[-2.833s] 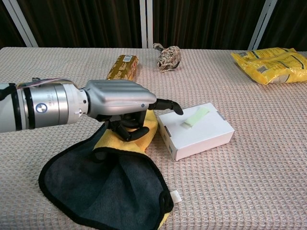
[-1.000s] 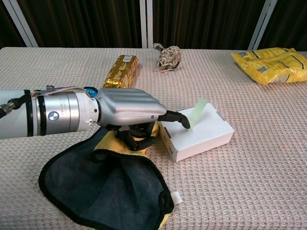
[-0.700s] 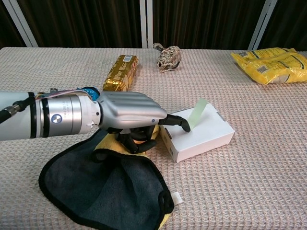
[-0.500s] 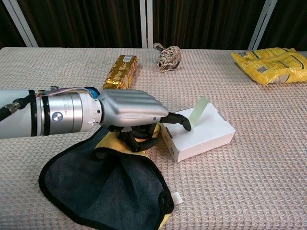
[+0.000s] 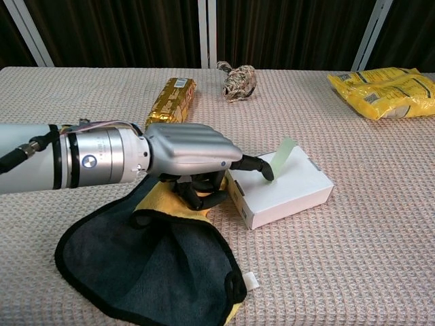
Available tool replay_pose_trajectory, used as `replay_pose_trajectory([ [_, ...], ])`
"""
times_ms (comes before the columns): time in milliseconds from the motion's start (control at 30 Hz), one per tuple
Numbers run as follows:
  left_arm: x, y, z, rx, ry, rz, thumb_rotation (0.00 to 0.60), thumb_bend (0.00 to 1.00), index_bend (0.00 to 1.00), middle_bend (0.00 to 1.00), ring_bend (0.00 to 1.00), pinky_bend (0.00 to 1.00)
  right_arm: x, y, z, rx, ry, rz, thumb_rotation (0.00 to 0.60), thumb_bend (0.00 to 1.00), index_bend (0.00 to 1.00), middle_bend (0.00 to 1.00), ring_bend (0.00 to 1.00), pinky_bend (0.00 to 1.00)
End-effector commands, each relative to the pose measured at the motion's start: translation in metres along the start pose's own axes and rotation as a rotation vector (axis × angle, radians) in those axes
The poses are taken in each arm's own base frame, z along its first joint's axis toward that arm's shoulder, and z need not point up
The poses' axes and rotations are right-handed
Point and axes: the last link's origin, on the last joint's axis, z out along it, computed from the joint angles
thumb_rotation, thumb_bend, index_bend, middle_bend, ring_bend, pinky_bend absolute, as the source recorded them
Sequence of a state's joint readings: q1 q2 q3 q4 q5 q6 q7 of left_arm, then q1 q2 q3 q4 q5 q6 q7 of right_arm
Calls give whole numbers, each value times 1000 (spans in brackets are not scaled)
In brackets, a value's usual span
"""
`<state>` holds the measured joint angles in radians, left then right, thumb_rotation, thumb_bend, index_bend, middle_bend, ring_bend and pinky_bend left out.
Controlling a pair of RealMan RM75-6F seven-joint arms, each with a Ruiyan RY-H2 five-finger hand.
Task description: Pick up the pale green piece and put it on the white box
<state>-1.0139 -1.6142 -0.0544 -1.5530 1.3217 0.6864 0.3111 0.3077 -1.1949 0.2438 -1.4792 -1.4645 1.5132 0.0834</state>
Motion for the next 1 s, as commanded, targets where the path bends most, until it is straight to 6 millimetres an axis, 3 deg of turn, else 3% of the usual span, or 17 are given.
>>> replay_pose_trajectory([
  [33, -1, 0, 1, 2, -5, 3, 600, 564, 134, 977, 857, 661, 0, 1, 0, -1, -3, -1, 600, 287, 250, 7, 0, 0],
  [1000, 3, -5, 2, 19, -14, 5, 600, 566, 133, 977, 857, 661, -3, 2, 0, -5, -10, 0, 600, 289, 250, 7, 0, 0],
])
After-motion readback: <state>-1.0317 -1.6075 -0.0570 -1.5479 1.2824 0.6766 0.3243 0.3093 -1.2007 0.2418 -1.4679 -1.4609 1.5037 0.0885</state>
